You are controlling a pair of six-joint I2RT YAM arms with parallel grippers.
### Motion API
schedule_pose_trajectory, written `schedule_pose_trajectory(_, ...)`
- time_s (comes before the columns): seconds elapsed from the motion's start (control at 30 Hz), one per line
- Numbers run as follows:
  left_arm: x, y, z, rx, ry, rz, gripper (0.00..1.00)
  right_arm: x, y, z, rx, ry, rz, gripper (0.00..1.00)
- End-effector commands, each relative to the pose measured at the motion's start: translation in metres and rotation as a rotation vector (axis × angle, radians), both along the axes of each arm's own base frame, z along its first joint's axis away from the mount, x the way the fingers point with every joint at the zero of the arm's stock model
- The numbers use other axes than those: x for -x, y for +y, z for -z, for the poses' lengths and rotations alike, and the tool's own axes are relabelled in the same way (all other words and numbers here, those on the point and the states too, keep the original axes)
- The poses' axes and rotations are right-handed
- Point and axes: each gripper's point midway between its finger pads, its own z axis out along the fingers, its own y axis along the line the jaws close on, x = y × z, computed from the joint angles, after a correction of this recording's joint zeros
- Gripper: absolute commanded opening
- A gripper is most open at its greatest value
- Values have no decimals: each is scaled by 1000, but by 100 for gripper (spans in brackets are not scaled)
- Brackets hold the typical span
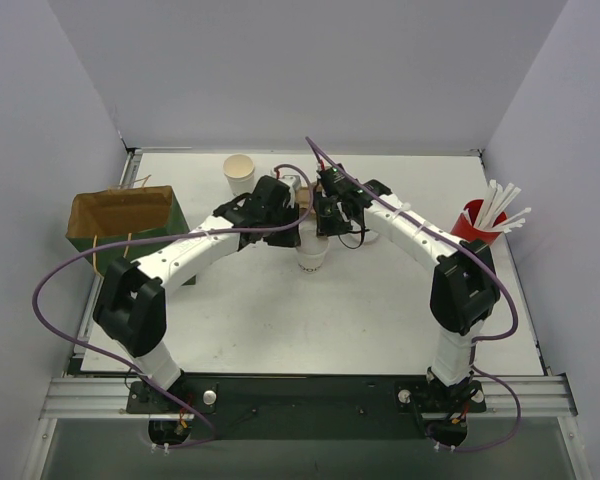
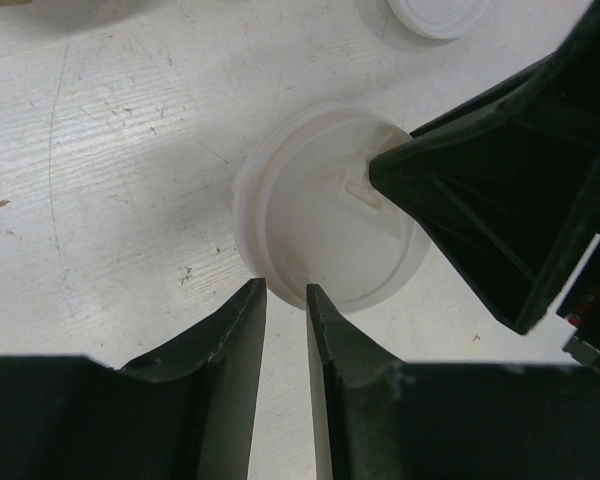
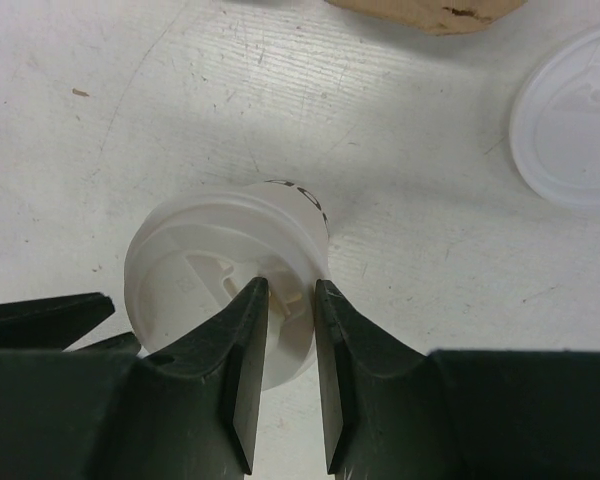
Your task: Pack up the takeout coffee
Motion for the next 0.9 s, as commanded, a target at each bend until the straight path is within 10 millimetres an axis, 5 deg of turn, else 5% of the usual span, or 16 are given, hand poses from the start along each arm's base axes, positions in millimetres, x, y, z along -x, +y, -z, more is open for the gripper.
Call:
schedule_pose_trajectory(0.0,-7,-5,-42,16,-53,19,34,-1,-15,18,88,22,13,20)
schedule_pose_trajectory(0.33,-16,-8,-66,47,-90,19,32,0,-15,16,87,21,17,20)
schedule_pose_trajectory(0.43,-17,-10,-54,40,-78,19,28,1,-14,14,82,20,17,20)
schedule_pose_trajectory(0.67,-1,3,31,-59,59,8,25,3,-10,11,71,18,10,20)
schedule_pose_trajectory(0.87,1,6,32,-64,58,0,25,4,-11,9,71,14,11,20)
